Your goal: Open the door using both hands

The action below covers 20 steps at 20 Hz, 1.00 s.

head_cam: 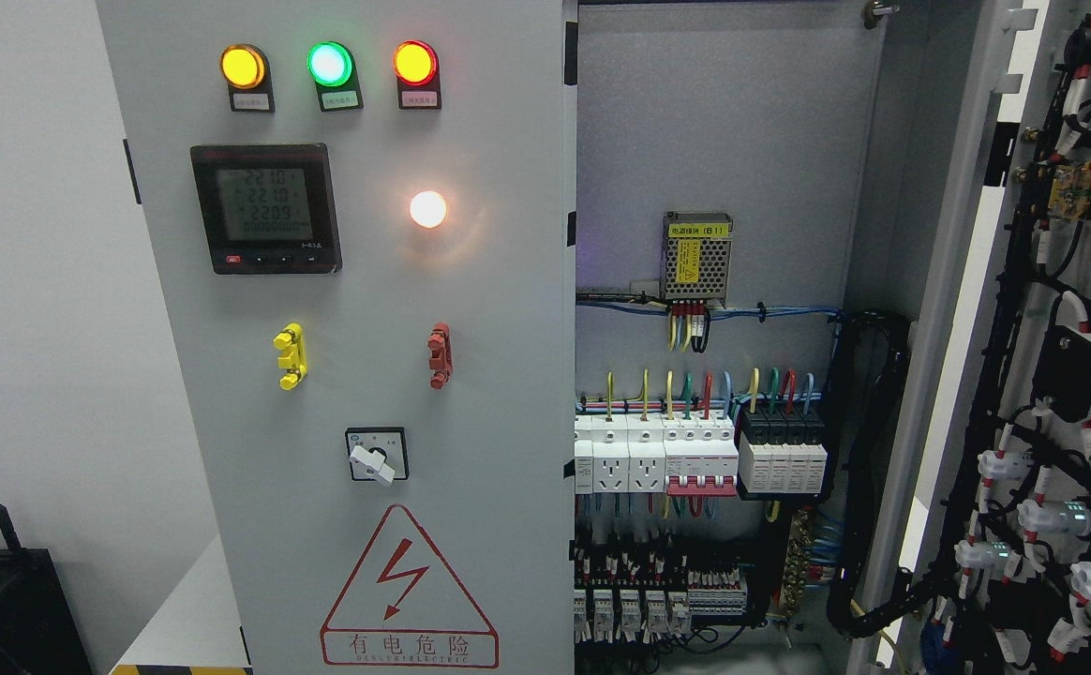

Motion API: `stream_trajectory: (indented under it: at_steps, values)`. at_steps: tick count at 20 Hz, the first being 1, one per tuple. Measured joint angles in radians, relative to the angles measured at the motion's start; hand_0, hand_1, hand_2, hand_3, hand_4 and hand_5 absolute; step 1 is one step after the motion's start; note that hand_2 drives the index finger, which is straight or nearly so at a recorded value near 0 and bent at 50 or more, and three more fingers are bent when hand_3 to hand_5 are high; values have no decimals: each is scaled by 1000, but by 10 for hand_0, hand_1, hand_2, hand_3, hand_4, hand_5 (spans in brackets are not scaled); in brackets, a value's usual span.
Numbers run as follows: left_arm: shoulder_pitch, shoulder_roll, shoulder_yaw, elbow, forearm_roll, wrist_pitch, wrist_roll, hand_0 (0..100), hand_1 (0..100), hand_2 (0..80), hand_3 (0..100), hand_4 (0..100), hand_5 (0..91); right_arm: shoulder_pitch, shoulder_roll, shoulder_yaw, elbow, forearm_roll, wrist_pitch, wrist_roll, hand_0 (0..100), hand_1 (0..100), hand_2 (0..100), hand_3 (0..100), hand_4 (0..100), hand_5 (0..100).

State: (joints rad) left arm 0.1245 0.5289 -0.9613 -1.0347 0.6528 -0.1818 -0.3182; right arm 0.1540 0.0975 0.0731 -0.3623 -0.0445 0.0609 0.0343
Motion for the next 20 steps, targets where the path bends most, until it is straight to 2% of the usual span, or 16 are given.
stream_trajectory:
  at_steps: [5, 8, 11, 16, 20]
  values:
    - [-12, -90, 11, 227, -3, -51, -1, 0, 0, 0, 0, 43, 0, 8, -6, 0, -44, 0, 0, 0, 0, 0, 0, 0, 0, 0]
    - [-27, -147, 43, 355, -33, -59, -2, 0, 0, 0, 0, 43, 0, 10, -9, 0, -62, 0, 0, -2, 0, 0, 0, 0, 0, 0]
    - [-38, -200, 101, 463, -106, -61, -2, 0, 0, 0, 0, 43, 0, 13, -11, 0, -76, 0, 0, -3, 0, 0, 0, 0, 0, 0]
    - [-51, -278, 238, 602, -263, -65, 2, 0, 0, 0, 0, 43, 0, 20, -12, -1, -93, -1, -3, -2, 0, 0, 0, 0, 0, 0]
    - [-87, -330, 321, 695, -336, -61, 2, 0, 0, 0, 0, 43, 0, 27, -12, -1, -111, -2, -10, -1, 0, 0, 0, 0, 0, 0]
